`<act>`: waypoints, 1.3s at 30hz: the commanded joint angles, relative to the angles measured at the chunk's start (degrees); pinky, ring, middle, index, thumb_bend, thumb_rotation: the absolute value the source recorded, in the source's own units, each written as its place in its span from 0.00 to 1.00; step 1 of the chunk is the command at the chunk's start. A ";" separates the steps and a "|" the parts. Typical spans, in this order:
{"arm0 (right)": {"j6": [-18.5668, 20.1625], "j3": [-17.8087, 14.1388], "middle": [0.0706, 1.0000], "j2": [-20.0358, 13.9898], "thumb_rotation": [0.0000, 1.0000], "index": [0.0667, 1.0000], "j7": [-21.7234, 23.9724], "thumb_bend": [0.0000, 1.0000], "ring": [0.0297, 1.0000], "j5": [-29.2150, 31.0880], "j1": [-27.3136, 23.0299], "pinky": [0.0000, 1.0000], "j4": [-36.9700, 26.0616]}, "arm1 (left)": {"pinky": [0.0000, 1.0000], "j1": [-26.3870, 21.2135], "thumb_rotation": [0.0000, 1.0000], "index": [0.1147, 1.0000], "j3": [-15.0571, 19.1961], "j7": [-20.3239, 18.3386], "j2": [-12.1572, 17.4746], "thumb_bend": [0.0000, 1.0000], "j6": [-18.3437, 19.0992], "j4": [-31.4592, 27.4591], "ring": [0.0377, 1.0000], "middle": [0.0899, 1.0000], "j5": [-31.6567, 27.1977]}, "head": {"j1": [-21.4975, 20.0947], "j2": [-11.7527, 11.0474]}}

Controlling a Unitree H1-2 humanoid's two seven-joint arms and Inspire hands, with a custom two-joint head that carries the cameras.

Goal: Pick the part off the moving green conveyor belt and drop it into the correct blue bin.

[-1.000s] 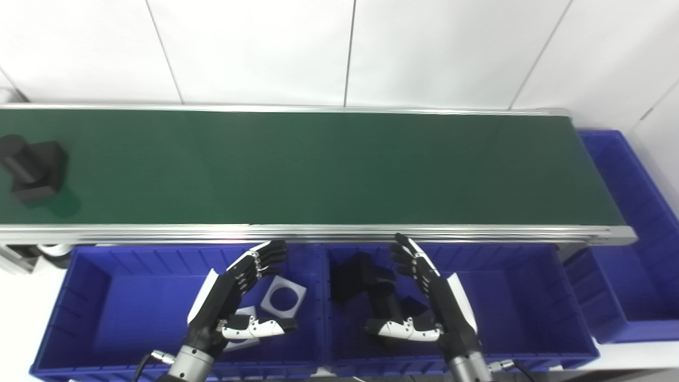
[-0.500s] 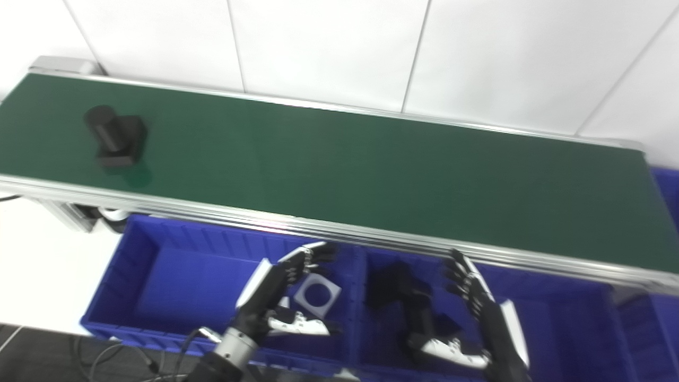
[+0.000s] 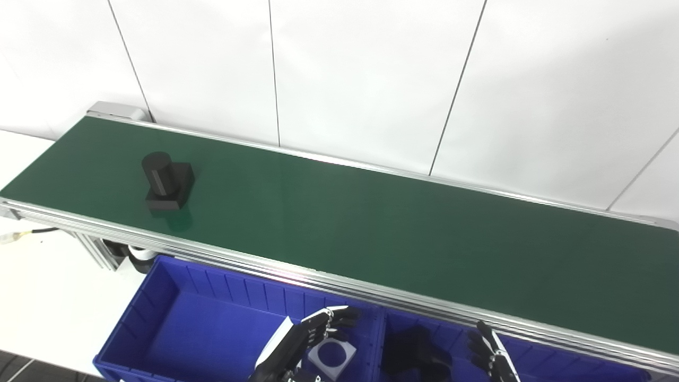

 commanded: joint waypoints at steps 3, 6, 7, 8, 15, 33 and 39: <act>-3.89 -0.27 0.89 0.15 0.14 0.94 0.01 0.86 0.87 0.52 0.03 0.85 -0.27 | 0.72 -0.48 0.06 0.76 -0.13 0.33 -0.18 0.94 -2.59 -0.35 0.79 0.81 -1.38 | 0.56 -0.78; -4.71 -0.35 0.88 0.10 0.16 0.94 -0.20 0.88 0.86 0.15 -0.10 0.83 0.24 | 0.71 -0.58 0.07 0.76 -0.32 0.11 -0.13 0.93 -2.66 -0.06 0.79 0.81 -2.22 | 1.39 -1.44; -5.30 -0.40 0.88 0.02 0.17 0.94 -0.30 0.89 0.86 0.02 -0.20 0.83 0.56 | 0.71 -0.65 0.07 0.76 -0.40 0.12 -0.14 0.93 -2.66 0.11 0.79 0.81 -2.33 | 2.19 -1.97; -5.70 -0.43 0.87 -0.03 0.18 0.94 -0.37 0.89 0.86 -0.08 -0.27 0.82 0.78 | 0.71 -0.71 0.07 0.76 -0.46 0.15 -0.14 0.93 -2.66 0.23 0.79 0.81 -2.38 | 2.19 -1.97; -7.24 -1.05 0.88 0.19 0.21 0.94 -0.79 0.92 0.86 0.15 -0.50 0.83 2.21 | 0.71 -0.97 0.07 0.75 -0.52 0.72 -0.37 0.95 -2.77 1.01 0.78 0.80 -2.03 | 3.45 -2.95; -0.44 -2.55 0.87 1.51 0.25 0.91 -0.24 0.97 0.84 -0.53 -0.20 0.76 -15.30 | 0.70 -1.01 0.07 0.74 -0.22 0.75 0.15 0.97 -2.74 0.87 0.78 0.79 -2.59 | 4.89 -3.76; 3.86 -3.61 0.87 1.35 0.33 0.91 0.65 0.97 0.82 -0.67 -4.22 0.74 -18.88 | 0.70 -1.54 0.05 0.74 -0.35 0.36 -0.09 0.96 -2.70 1.97 0.78 0.79 -3.14 | 5.94 -5.03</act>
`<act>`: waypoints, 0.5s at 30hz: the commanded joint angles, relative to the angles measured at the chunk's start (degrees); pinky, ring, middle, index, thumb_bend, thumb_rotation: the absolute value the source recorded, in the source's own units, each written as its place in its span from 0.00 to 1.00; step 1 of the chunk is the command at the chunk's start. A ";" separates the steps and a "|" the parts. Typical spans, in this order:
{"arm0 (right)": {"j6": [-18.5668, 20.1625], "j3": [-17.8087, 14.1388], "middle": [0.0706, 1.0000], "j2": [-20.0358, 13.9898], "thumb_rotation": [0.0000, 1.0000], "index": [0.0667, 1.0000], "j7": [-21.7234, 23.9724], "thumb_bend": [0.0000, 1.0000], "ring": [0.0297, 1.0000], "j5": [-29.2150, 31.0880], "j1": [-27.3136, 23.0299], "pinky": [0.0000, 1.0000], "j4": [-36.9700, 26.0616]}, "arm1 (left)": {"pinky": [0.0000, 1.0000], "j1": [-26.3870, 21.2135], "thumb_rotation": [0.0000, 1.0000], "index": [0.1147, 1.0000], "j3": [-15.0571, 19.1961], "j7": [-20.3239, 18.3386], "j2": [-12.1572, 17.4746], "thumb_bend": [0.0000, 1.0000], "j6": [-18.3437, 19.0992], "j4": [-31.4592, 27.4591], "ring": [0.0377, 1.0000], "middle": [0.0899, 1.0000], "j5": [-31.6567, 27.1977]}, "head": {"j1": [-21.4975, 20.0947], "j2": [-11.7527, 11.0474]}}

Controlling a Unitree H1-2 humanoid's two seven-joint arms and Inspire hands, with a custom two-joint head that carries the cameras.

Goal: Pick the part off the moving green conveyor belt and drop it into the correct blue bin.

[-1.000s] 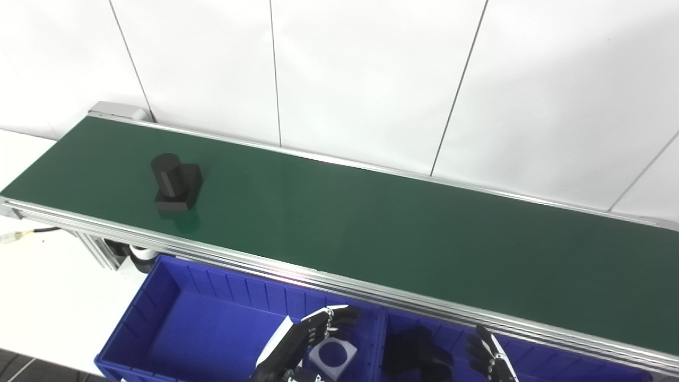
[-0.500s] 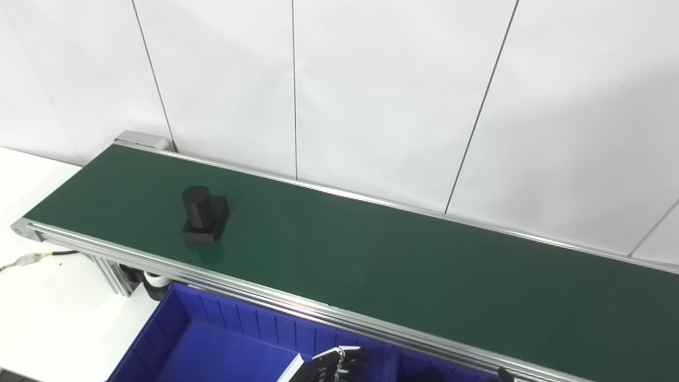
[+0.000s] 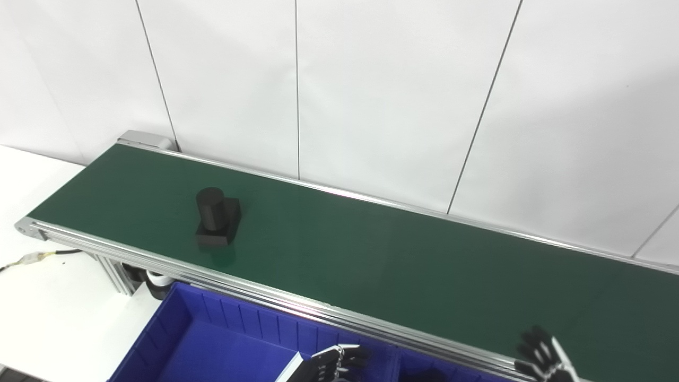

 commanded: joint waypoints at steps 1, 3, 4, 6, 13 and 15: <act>2.13 -0.45 0.87 0.14 0.33 0.92 0.75 0.97 0.82 0.43 -2.45 0.75 -3.06 | 0.71 -0.88 0.06 0.73 -0.12 0.20 -0.27 0.96 -2.33 -0.27 0.78 0.79 -0.38 | 0.30 -0.16; 3.91 -0.54 0.88 0.10 0.33 0.92 1.07 0.97 0.83 0.55 -4.08 0.75 -3.37 | 0.70 -1.08 0.06 0.73 -0.15 0.28 -0.38 0.97 -2.35 0.19 0.78 0.80 -0.33 | 0.82 -0.60; 4.58 -0.56 0.88 0.12 0.34 0.92 1.20 0.97 0.84 0.56 -4.90 0.76 -3.39 | 0.70 -1.20 0.08 0.73 -0.16 0.36 -0.43 0.97 -2.35 0.40 0.78 0.79 -0.27 | 0.94 -0.72; 6.42 -0.62 0.88 0.38 0.35 0.92 1.41 0.98 0.84 0.43 -6.36 0.76 -3.70 | 0.71 -1.43 0.09 0.73 -0.21 0.47 -0.52 0.98 -2.35 0.75 0.78 0.80 -0.13 | 1.47 -1.05; 9.79 -0.38 0.90 0.91 0.32 0.93 1.95 0.96 0.88 -0.11 -10.20 0.80 -3.04 | 0.70 -2.27 0.12 0.72 -0.73 2.15 -0.67 0.98 -2.41 1.87 0.77 0.78 1.81 | 3.04 -2.27; 10.28 -0.16 0.91 1.01 0.33 0.94 2.01 0.94 0.88 -0.73 -11.41 0.80 -2.37 | 0.70 -2.55 0.11 0.72 -0.92 2.16 -0.61 0.98 -2.41 2.34 0.77 0.78 1.60 | 3.37 -2.47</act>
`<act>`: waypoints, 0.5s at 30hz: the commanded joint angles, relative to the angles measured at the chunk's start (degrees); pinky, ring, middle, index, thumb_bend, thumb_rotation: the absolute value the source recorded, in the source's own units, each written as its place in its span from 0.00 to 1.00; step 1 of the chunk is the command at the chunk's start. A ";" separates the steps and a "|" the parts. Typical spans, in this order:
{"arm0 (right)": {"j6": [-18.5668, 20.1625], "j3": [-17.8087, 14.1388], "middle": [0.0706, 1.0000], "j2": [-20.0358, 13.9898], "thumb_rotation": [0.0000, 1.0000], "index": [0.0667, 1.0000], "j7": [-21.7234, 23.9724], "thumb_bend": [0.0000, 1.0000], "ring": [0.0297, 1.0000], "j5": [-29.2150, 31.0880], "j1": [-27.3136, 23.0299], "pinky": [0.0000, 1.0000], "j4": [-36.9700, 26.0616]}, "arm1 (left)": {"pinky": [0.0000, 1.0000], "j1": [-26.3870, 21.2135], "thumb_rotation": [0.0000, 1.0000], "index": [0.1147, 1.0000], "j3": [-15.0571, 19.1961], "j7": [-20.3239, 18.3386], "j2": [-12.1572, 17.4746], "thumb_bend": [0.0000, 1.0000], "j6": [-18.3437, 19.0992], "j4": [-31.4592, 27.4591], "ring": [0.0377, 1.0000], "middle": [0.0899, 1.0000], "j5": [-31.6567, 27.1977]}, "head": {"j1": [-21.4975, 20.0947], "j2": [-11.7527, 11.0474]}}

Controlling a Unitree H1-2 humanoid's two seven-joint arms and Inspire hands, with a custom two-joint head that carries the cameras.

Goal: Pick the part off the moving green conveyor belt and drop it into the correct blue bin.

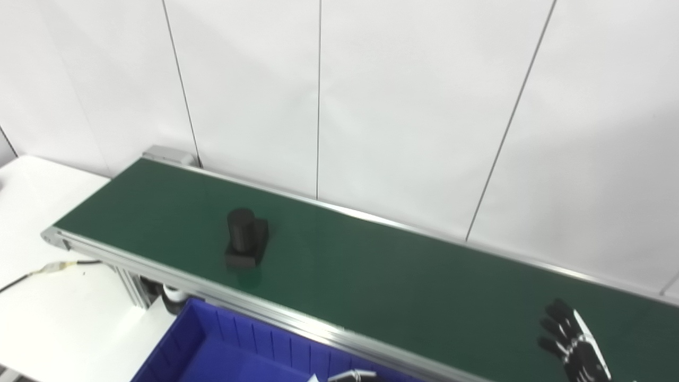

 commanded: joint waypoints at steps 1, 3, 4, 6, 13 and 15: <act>0.65 0.10 0.91 0.47 0.34 0.94 0.16 0.95 0.88 -0.70 -2.22 0.80 -0.43 | 0.70 -0.96 0.10 0.72 -0.52 0.63 -0.35 0.98 -2.31 -0.30 0.77 0.78 -0.12 | 0.38 -0.18; 2.00 0.26 0.91 0.68 0.34 0.94 0.29 0.95 0.88 -1.08 -3.21 0.80 -0.12 | 0.70 -1.17 0.10 0.72 -0.66 1.12 -0.46 0.98 -2.30 -0.05 0.77 0.78 0.38 | 0.98 -0.74; 2.60 0.33 0.91 0.78 0.33 0.94 0.33 0.95 0.88 -1.22 -3.66 0.81 0.08 | 0.69 -1.26 0.08 0.72 -0.73 1.60 -0.55 0.99 -2.29 0.05 0.76 0.78 0.89 | 1.23 -0.80; 3.11 0.37 0.91 0.96 0.32 0.94 0.40 0.95 0.88 -1.21 -4.41 0.82 0.64 | 0.68 -1.45 0.07 0.71 -0.93 2.22 -0.60 0.99 -2.30 0.29 0.76 0.77 1.36 | 1.69 -1.23; 3.17 0.43 0.90 1.23 0.26 0.95 0.61 0.92 0.88 -0.89 -5.87 0.83 1.86 | 0.68 -2.12 0.01 0.71 -1.85 2.86 -0.55 0.98 -2.32 1.26 0.75 0.77 0.98 | 1.37 -1.51; 3.52 0.48 0.90 1.31 0.26 0.95 0.64 0.91 0.88 -1.08 -6.09 0.83 1.87 | 0.68 -2.23 0.00 0.71 -2.06 3.06 -0.48 0.98 -2.32 1.46 0.75 0.76 0.96 | 1.02 -1.34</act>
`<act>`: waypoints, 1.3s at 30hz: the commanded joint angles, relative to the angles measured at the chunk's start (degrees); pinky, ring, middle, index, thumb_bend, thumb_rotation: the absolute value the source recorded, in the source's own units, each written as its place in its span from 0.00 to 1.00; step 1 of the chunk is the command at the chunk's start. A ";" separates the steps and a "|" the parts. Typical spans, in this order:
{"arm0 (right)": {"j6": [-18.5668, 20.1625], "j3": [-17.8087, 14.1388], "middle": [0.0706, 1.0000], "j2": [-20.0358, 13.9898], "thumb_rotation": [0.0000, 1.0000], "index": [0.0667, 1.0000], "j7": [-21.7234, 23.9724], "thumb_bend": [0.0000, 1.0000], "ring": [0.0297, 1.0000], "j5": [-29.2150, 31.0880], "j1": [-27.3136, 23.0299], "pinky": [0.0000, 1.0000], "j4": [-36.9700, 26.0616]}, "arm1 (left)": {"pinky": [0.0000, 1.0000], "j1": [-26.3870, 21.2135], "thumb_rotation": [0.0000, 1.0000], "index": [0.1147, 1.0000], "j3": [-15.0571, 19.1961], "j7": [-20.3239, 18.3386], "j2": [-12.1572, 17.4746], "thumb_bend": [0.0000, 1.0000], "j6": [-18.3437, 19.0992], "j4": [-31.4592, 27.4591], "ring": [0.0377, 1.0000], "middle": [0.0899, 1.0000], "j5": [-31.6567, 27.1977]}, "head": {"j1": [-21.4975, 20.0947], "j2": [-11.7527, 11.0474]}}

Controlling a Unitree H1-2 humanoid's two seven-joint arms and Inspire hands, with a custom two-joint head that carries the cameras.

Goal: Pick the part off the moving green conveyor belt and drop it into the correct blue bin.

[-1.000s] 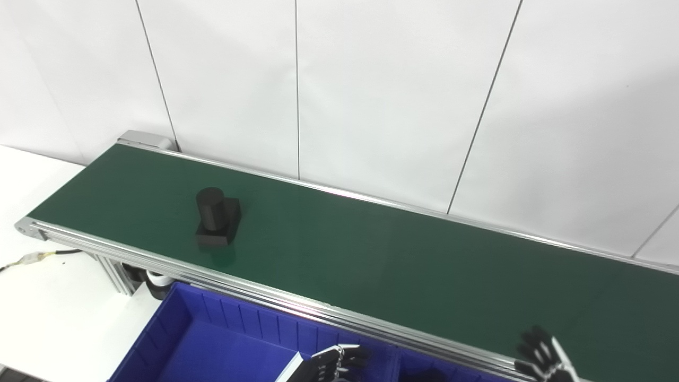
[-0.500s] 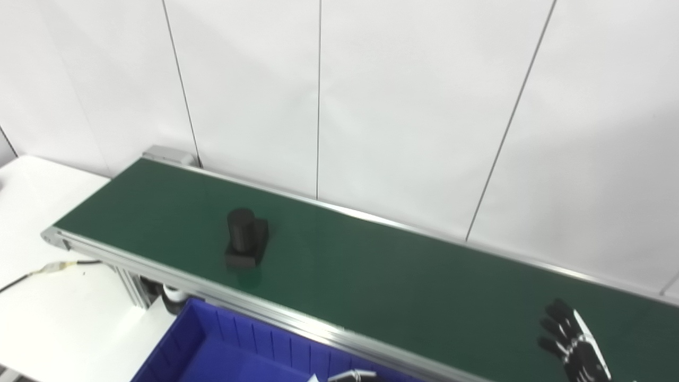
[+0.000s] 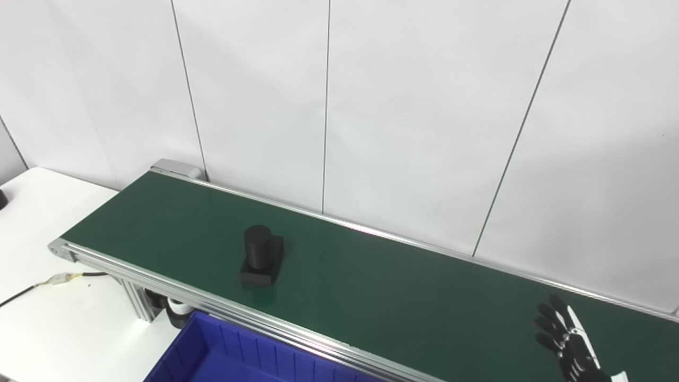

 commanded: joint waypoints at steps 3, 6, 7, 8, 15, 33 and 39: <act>0.49 0.05 0.89 0.46 0.23 0.94 0.12 0.92 0.87 0.02 -1.84 0.83 -1.43 | 0.68 -0.99 0.01 0.70 -0.36 1.21 -0.25 0.99 -2.32 -0.67 0.75 0.76 -0.30 | -0.88 0.37; 0.68 -0.05 0.89 0.35 0.23 0.93 0.25 0.93 0.87 0.03 -2.16 0.81 -1.38 | 0.68 -1.10 0.00 0.70 -0.69 1.56 -0.29 0.99 -2.32 -0.46 0.75 0.76 -0.39 | -0.94 0.12; 0.66 -0.08 0.89 0.32 0.22 0.93 0.25 0.93 0.87 -0.01 -2.29 0.81 -1.34 | 0.67 -1.20 0.00 0.70 -0.85 1.47 -0.21 0.99 -2.32 -0.30 0.75 0.76 -0.56 | -0.92 0.18; 0.54 -0.07 0.89 0.29 0.22 0.93 0.22 0.93 0.87 -0.12 -2.44 0.81 -1.31 | 0.68 -1.26 0.01 0.71 -0.95 1.43 -0.13 0.98 -2.32 -0.21 0.75 0.77 -0.62 | -0.92 0.18; 1.45 -0.13 0.89 0.45 0.21 0.93 0.09 0.93 0.86 -0.70 -3.47 0.81 -1.30 | 0.67 -1.23 0.03 0.70 -0.89 1.92 -0.36 1.00 -2.32 0.02 0.75 0.77 -0.59 | -3.56 0.34; 1.20 0.15 0.84 2.38 0.25 0.89 -1.49 0.94 0.81 -5.34 -5.57 0.75 -1.89 | 0.67 -0.68 0.04 0.72 -0.80 0.96 0.52 0.99 -2.32 -1.37 0.76 0.78 -2.14 | -10.22 2.62; 1.70 -0.55 0.84 2.54 0.25 0.88 -1.23 0.92 0.81 -5.52 -6.99 0.78 -1.28 | 0.67 -0.69 0.04 0.72 -0.77 0.94 0.91 0.99 -2.32 -1.70 0.76 0.78 -2.02 | -12.00 3.45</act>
